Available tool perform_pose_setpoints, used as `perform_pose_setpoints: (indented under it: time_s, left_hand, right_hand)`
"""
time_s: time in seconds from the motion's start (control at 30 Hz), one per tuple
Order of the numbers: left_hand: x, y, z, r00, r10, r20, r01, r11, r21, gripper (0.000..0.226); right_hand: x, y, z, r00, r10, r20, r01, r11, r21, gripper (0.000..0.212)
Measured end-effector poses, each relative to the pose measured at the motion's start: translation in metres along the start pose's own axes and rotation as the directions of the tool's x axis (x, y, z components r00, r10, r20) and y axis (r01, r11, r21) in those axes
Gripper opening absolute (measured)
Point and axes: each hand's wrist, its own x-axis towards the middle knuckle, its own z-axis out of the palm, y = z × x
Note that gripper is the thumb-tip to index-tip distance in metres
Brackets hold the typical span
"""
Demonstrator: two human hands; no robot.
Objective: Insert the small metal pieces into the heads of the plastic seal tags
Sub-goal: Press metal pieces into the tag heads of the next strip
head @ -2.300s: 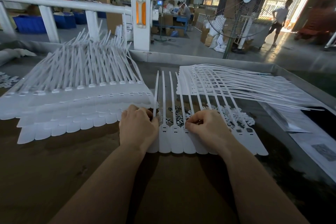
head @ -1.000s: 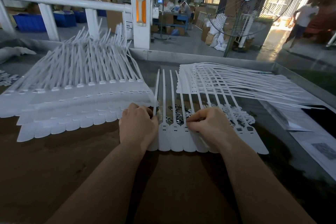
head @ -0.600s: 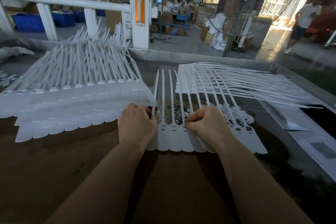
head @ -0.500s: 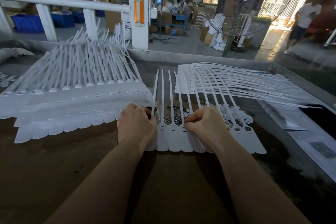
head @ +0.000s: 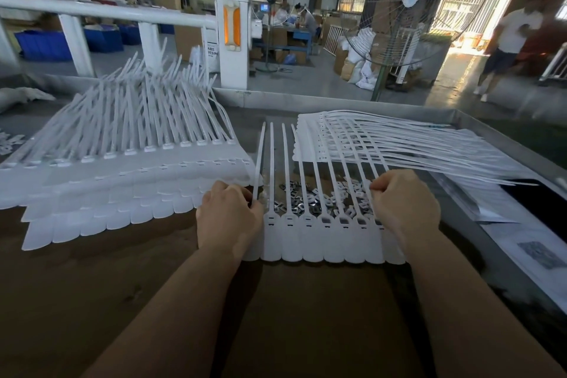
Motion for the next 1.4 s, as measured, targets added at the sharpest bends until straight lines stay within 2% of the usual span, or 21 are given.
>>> perform_pose_setpoints:
  time_s: [0.07, 0.23, 0.33, 0.6, 0.77, 1.0, 1.13, 1.2, 1.3, 1.4]
  left_hand:
    - [0.0, 0.0, 0.0, 1.0, -0.005, 0.001, 0.005, 1.0, -0.001, 0.027]
    - [0.001, 0.0, 0.0, 1.0, -0.011, 0.008, 0.011, 1.0, 0.005, 0.027]
    - [0.0, -0.001, 0.0, 1.0, -0.007, 0.001, 0.007, 1.0, 0.005, 0.027]
    - [0.0, -0.002, 0.0, 1.0, -0.001, 0.001, 0.001, 1.0, 0.003, 0.026]
    - [0.0, 0.0, 0.0, 1.0, 0.002, 0.007, -0.002, 1.0, 0.003, 0.028]
    - [0.0, 0.0, 0.0, 1.0, 0.004, 0.005, -0.004, 1.0, -0.001, 0.027]
    - [0.001, 0.0, 0.001, 1.0, -0.002, 0.01, 0.002, 1.0, -0.001, 0.026]
    - [0.001, 0.0, 0.001, 1.0, -0.002, 0.008, 0.002, 1.0, -0.002, 0.026]
    - [0.001, 0.0, 0.0, 1.0, -0.001, 0.005, 0.001, 1.0, -0.002, 0.027]
    - [0.001, -0.001, 0.0, 1.0, 0.004, 0.007, -0.004, 1.0, -0.004, 0.027]
  right_hand:
    - [0.004, 0.003, -0.001, 0.999, 0.004, 0.051, 0.001, 0.995, -0.103, 0.024]
    - [0.002, 0.007, 0.002, 0.987, -0.058, 0.153, 0.088, 0.977, -0.195, 0.038]
    - [0.001, 0.008, 0.003, 0.989, -0.084, 0.123, 0.111, 0.966, -0.232, 0.036]
    - [-0.002, 0.012, 0.006, 0.995, -0.093, 0.043, 0.099, 0.979, -0.178, 0.025]
    - [-0.003, 0.013, 0.005, 0.988, -0.106, 0.111, 0.127, 0.971, -0.203, 0.038]
    - [0.002, 0.014, 0.009, 0.991, -0.117, 0.062, 0.129, 0.96, -0.247, 0.027]
    - [0.002, 0.02, 0.016, 0.993, -0.117, -0.003, 0.115, 0.98, -0.162, 0.025]
    - [0.002, 0.02, 0.015, 0.989, -0.116, -0.096, 0.106, 0.989, -0.101, 0.022]
    - [0.003, 0.014, 0.01, 0.958, -0.198, -0.209, 0.214, 0.975, 0.058, 0.018]
    - [-0.004, 0.0, 0.005, 0.965, -0.239, -0.113, 0.262, 0.918, 0.298, 0.019]
